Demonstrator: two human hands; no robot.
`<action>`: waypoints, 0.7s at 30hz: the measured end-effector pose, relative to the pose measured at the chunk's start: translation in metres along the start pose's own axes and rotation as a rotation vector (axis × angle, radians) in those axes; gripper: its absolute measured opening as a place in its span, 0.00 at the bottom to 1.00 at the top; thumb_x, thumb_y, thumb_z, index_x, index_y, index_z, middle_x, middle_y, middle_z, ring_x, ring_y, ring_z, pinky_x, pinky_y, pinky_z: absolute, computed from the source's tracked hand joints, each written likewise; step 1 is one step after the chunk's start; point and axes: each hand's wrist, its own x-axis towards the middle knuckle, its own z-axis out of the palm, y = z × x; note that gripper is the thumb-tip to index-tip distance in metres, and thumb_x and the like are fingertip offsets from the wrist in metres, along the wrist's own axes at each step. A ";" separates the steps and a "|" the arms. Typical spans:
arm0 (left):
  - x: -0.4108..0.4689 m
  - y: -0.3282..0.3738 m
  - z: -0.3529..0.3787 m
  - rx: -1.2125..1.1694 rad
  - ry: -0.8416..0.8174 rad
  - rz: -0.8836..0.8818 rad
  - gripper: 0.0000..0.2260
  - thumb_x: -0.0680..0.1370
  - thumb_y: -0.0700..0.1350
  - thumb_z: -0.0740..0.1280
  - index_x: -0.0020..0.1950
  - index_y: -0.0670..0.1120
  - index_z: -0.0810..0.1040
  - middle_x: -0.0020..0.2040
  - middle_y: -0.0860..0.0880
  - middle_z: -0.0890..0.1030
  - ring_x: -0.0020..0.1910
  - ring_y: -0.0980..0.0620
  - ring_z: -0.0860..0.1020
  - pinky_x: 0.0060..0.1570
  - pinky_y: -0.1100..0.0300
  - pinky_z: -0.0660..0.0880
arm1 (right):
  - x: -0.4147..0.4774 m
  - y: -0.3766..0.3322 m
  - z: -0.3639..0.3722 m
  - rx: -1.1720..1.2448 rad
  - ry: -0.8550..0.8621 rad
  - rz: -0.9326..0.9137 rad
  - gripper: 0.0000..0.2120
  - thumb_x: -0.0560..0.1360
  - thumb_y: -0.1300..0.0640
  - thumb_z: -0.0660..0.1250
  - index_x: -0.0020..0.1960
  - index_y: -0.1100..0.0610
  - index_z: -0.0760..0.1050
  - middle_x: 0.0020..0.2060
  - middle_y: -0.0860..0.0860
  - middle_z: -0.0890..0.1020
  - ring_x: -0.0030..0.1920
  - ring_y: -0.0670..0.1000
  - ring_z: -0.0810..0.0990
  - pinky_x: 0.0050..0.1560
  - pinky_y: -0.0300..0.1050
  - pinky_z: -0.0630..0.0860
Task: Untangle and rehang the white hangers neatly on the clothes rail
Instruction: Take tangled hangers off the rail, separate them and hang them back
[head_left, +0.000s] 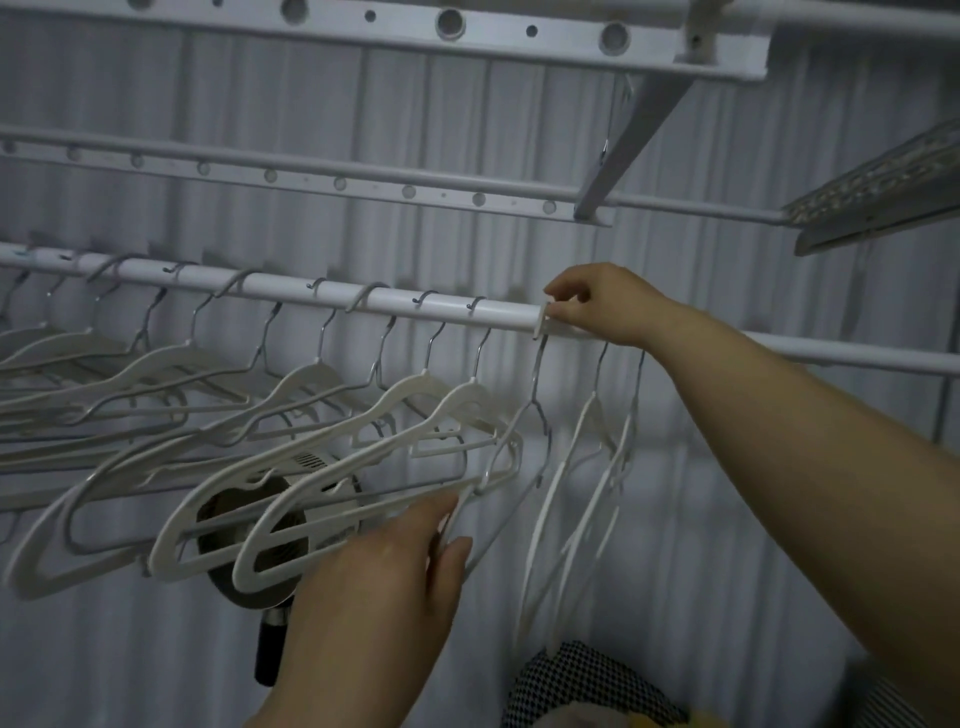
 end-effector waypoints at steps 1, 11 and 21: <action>0.001 0.001 -0.002 -0.064 -0.036 -0.041 0.10 0.69 0.48 0.72 0.50 0.52 0.82 0.30 0.56 0.82 0.28 0.54 0.81 0.25 0.67 0.62 | -0.002 0.000 -0.003 0.002 0.018 0.013 0.17 0.76 0.53 0.62 0.64 0.55 0.72 0.61 0.52 0.77 0.61 0.53 0.74 0.60 0.44 0.68; 0.012 -0.005 -0.007 -0.141 0.080 0.226 0.20 0.69 0.58 0.58 0.50 0.49 0.81 0.49 0.50 0.83 0.50 0.56 0.72 0.49 0.63 0.71 | -0.048 0.032 -0.025 -0.089 0.234 0.259 0.16 0.77 0.55 0.61 0.64 0.55 0.72 0.62 0.51 0.76 0.61 0.53 0.73 0.57 0.43 0.67; 0.006 0.001 0.001 -0.178 0.103 0.381 0.20 0.71 0.62 0.57 0.42 0.50 0.82 0.40 0.55 0.83 0.47 0.57 0.73 0.52 0.61 0.68 | -0.074 0.035 -0.011 -0.071 0.295 0.332 0.15 0.77 0.54 0.61 0.62 0.57 0.73 0.60 0.56 0.77 0.62 0.56 0.73 0.59 0.44 0.68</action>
